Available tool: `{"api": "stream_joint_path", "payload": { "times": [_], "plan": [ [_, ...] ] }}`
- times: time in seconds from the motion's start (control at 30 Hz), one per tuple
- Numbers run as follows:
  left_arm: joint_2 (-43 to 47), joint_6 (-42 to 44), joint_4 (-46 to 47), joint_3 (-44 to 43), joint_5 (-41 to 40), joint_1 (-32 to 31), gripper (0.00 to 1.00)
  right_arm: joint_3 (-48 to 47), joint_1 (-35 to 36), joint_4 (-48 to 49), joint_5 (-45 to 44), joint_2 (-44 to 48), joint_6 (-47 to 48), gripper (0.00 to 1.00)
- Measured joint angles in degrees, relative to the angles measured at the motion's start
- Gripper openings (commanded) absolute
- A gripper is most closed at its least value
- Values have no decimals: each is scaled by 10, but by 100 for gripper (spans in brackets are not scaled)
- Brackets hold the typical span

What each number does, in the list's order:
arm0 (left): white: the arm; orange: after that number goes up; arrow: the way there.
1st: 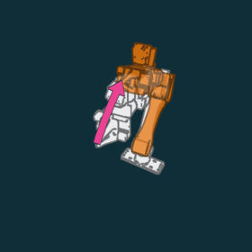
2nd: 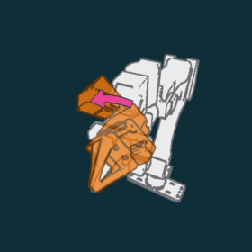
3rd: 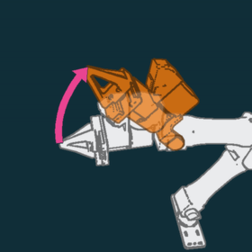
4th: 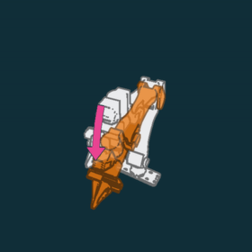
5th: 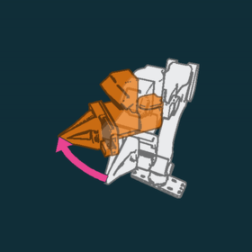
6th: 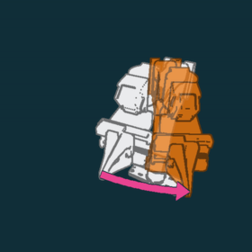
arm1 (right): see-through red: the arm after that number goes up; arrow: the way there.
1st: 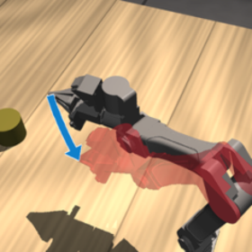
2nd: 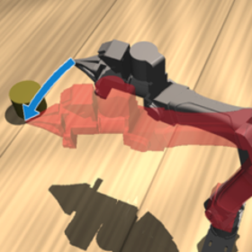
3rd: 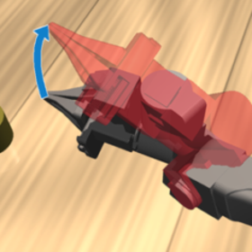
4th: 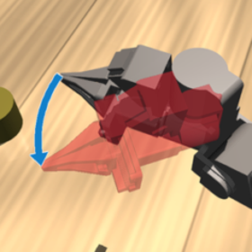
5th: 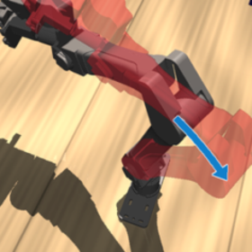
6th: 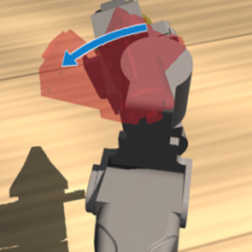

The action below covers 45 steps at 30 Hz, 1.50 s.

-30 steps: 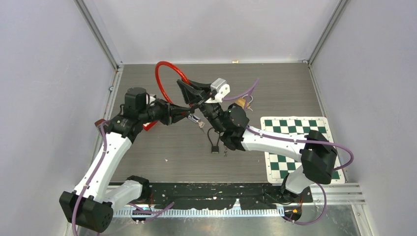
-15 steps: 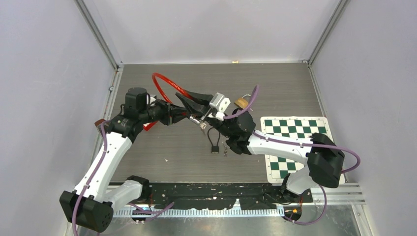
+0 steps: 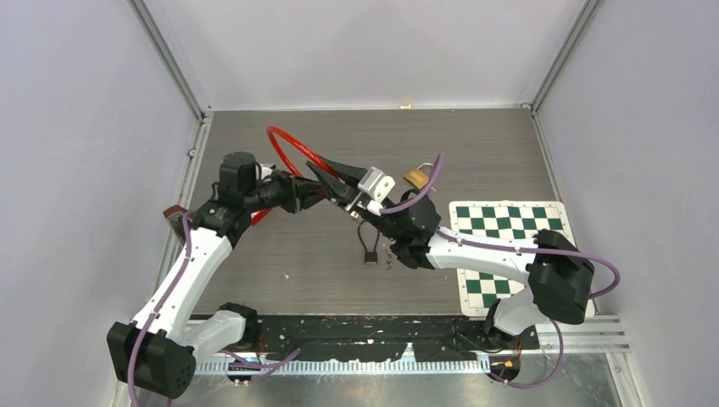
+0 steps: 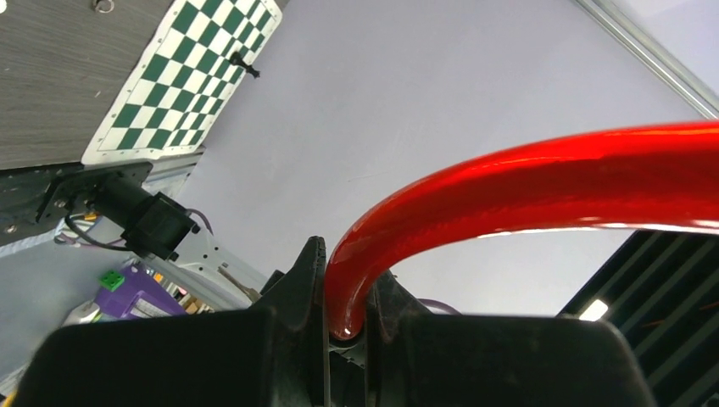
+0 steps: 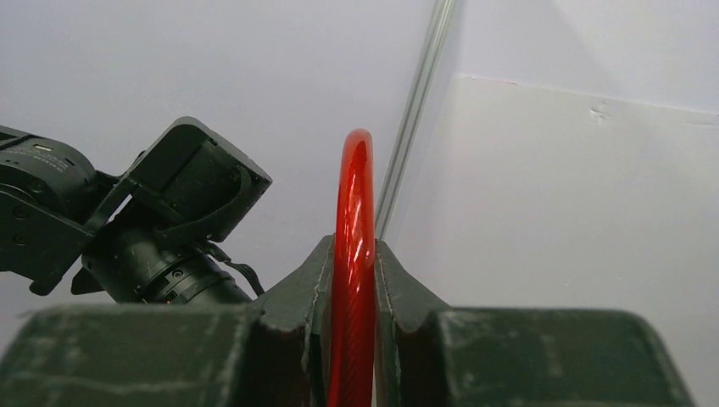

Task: Lock with the key
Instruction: Lock the lock.

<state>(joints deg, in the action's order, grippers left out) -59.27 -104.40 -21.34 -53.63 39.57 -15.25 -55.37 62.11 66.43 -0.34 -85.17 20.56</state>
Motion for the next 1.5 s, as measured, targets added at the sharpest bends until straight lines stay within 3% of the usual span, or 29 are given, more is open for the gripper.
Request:
{"api": "stream_joint_path", "payload": {
  "times": [0.23,0.53,0.73,0.97,1.03,1.27,1.4,1.5],
  "plan": [
    [-27,1,43,1,10,0,0,8,0,2,-5,1,-2,9],
    [-29,14,61,1,22,1,0,-47,-2,-149,-30,31,-25,36],
    [-29,19,66,-6,28,9,0,-54,-3,-205,-28,36,-27,41],
    [-33,35,63,-21,30,11,0,-118,-6,-294,-36,39,-46,62],
    [-34,42,63,-26,29,12,0,-125,-9,-309,-39,45,-56,63],
    [-41,58,60,-39,30,17,0,-131,-16,-345,-40,61,-77,47],
    [-48,59,59,-45,31,18,0,-133,-17,-353,-41,61,-80,25],
    [-48,58,60,-45,32,19,0,-133,-18,-356,-41,61,-85,15]
  ]
}}
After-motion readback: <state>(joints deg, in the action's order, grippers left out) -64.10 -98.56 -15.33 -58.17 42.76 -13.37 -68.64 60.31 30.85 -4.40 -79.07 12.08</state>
